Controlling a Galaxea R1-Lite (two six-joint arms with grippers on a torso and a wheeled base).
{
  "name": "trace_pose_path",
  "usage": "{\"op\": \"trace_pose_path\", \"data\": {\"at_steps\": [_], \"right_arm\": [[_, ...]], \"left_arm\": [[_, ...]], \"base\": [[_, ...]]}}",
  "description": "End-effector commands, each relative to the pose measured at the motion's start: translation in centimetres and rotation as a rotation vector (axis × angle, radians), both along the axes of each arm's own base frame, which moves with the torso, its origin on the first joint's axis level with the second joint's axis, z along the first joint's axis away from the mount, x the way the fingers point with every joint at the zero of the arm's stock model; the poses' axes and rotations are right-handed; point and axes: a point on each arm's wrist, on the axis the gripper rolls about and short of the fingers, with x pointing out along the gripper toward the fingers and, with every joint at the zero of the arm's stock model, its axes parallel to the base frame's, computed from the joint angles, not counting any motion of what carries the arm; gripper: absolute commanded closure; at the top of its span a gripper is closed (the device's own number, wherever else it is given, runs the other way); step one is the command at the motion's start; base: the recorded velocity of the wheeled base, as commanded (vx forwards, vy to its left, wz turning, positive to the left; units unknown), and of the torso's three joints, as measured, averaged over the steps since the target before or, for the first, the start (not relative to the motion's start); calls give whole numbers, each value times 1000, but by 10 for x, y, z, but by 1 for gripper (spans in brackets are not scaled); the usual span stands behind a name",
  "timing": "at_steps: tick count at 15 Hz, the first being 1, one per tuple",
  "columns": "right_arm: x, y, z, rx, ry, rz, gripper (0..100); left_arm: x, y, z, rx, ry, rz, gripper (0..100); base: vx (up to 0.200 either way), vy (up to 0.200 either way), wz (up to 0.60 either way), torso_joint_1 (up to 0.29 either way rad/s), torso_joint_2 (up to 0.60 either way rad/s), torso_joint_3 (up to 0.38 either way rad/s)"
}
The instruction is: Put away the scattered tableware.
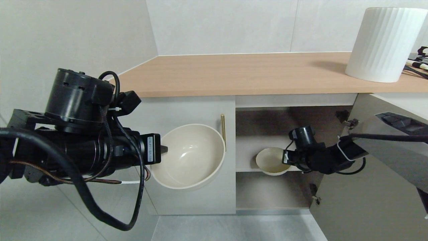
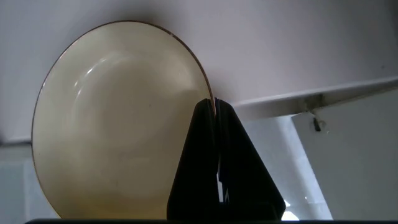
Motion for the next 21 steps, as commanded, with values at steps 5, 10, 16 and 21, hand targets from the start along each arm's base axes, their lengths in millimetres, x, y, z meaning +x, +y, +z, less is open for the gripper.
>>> {"op": "trace_pose_path", "data": {"at_steps": [5, 10, 16, 21], "right_arm": [[33, -30, -35, -28, 7, -113, 100], [49, -37, -42, -5, -23, -162, 100], [57, -33, -30, 62, -78, -196, 100], [57, -24, -31, 66, -79, -179, 100]], "left_arm": [[4, -2, -5, 11, 18, 3, 100], [3, -2, -7, 13, 21, 3, 100], [3, -2, -7, 14, 22, 1, 100], [3, -2, -7, 14, 22, 1, 100]], "base": [[0, 0, 0, 0, 0, 0], [0, 0, 0, 0, 0, 0], [0, 0, 0, 0, 0, 0], [0, 0, 0, 0, 0, 0]]}}
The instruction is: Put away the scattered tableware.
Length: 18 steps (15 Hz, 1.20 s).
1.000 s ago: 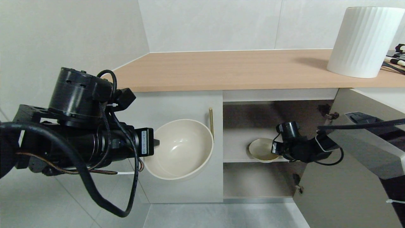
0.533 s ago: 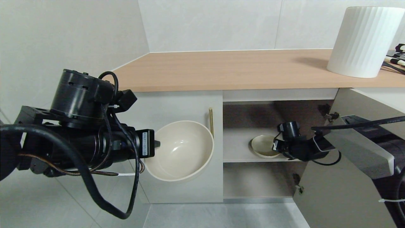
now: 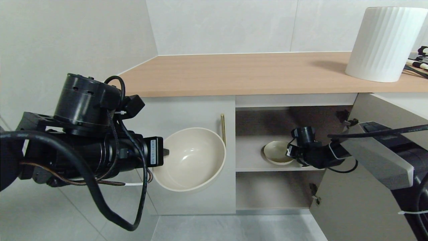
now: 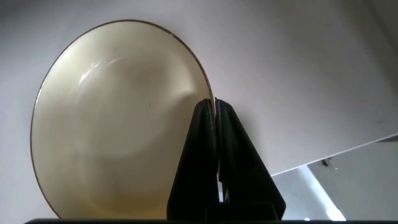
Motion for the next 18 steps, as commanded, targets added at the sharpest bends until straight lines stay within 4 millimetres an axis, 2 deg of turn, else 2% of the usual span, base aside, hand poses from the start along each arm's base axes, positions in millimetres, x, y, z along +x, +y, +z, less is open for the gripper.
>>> {"op": "trace_pose_path", "data": {"at_steps": [1, 6, 7, 13, 15, 17, 18], "right_arm": [[-1, 5, 1, 1, -3, 10, 100], [2, 9, 0, 0, -12, 14, 100], [3, 9, -2, -1, -13, 12, 0], [4, 9, 0, -1, -19, 8, 0], [2, 10, 6, 2, -26, 6, 0], [-16, 6, 36, 22, -37, 8, 0], [-32, 10, 47, 21, -24, 28, 0]], "left_arm": [[0, 0, 0, 1, 1, 0, 100], [0, 0, 0, -1, -1, 1, 100], [0, 0, 0, -1, -1, 0, 100], [-1, 0, 1, -2, -4, 0, 100], [0, 0, 0, -2, -1, 0, 100], [1, -1, -2, 4, 5, -3, 100], [3, -2, -4, 12, 13, -5, 100]], "base": [[0, 0, 0, 0, 0, 0], [0, 0, 0, 0, 0, 0], [0, 0, 0, 0, 0, 0], [0, 0, 0, 0, 0, 0], [0, 0, 0, 0, 0, 0], [0, 0, 0, 0, 0, 0], [0, 0, 0, 0, 0, 0]]}}
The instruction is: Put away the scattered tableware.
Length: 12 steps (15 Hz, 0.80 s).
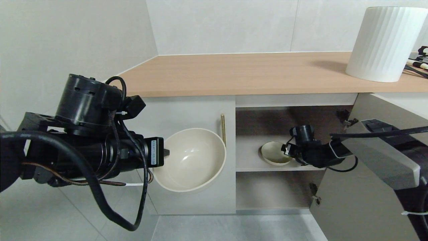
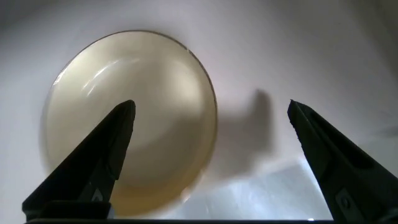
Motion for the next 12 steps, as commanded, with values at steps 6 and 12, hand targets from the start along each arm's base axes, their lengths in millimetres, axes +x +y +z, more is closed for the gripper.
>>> {"op": "trace_pose_path", "data": {"at_steps": [6, 12], "right_arm": [[-123, 41, 111, 39, 34, 322, 0], [-205, 55, 178, 56, -41, 567, 0]], "left_arm": [[5, -38, -31, 69, 70, -125, 100], [23, -63, -79, 192, 126, -163, 100]], "base": [[0, 0, 0, 0, 0, 0], [0, 0, 0, 0, 0, 0]]}}
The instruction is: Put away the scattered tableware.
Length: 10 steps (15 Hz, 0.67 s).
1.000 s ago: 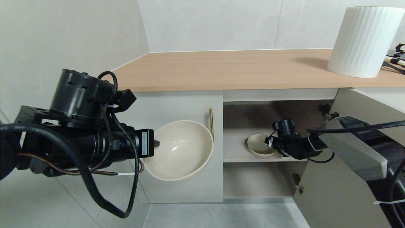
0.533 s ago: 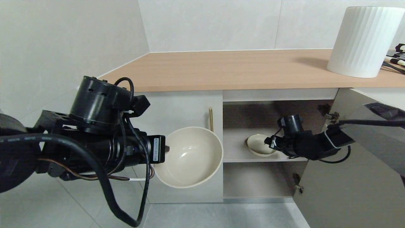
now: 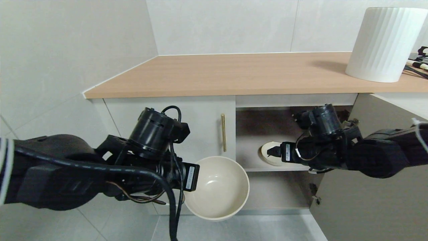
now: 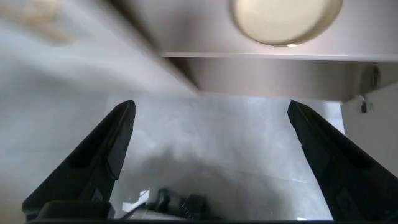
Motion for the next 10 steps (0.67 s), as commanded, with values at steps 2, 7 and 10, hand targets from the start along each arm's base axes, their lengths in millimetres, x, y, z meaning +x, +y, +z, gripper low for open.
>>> {"op": "trace_pose_path", "data": {"at_steps": [2, 7, 10], "right_arm": [[-71, 6, 53, 33, -23, 194, 0], [-85, 27, 33, -44, 55, 307, 0], [-77, 38, 10, -84, 116, 315, 0]], "left_arm": [[11, -23, -41, 90, 37, 5, 100], [10, -44, -50, 93, -19, -13, 100], [11, -47, -48, 69, -45, -11, 100]], "base": [[0, 0, 0, 0, 0, 0], [0, 0, 0, 0, 0, 0], [0, 0, 0, 0, 0, 0]]}}
